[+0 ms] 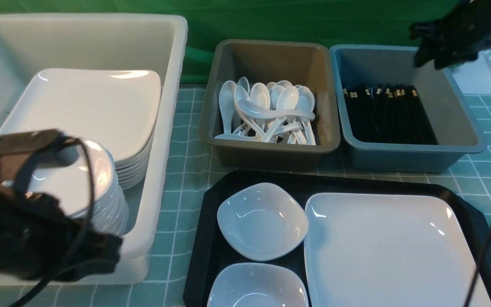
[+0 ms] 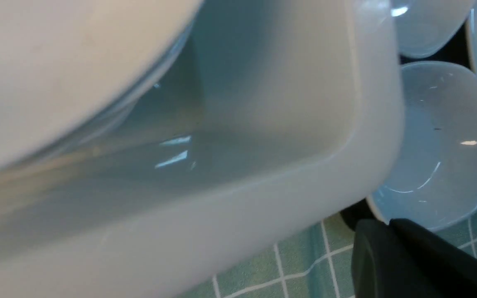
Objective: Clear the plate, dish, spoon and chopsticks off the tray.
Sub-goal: Use the left arm to grab a small plate from the dinner plate
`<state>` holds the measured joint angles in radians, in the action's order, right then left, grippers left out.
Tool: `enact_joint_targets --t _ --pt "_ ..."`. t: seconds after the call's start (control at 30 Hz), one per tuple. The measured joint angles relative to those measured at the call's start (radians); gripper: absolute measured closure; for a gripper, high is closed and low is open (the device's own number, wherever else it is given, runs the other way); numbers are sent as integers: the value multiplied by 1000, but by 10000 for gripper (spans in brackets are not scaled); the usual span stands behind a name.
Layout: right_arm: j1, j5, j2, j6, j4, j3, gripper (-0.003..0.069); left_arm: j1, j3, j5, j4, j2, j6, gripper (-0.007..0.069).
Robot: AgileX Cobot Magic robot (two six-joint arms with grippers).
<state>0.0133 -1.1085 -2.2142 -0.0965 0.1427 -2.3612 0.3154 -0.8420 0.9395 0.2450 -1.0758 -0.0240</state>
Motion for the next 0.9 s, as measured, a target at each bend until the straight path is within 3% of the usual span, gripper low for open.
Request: enact_joint_targets --t 0.07,0.17,0.3,0.4,0.43,0.63,0.87,0.9 --pt "0 -24 89 -21 -28 14 587 61 -50 -3 -14 -71 -2 622" --pt "0 -24 219 -28 -43 83 623 171 -122 -1 -59 -162 35 624" --pt "0 -24 455 -33 -46 306 634 314 -226 24 -140 -323 66 624" --pt "0 -24 576 -48 -46 453 635 362 -268 24 -159 -396 69 624" --pt "0 -23 672 -65 -44 592 636 390 -299 24 -174 -458 72 618" --pt "0 11 954 -72 -11 940 636 403 -357 16 -235 -591 76 565" --pt "0 47 1221 -143 114 1268 636 403 -371 -89 -333 -720 87 284" --pt "0 46 1225 -147 114 1278 636 403 -371 -92 -333 -720 87 275"
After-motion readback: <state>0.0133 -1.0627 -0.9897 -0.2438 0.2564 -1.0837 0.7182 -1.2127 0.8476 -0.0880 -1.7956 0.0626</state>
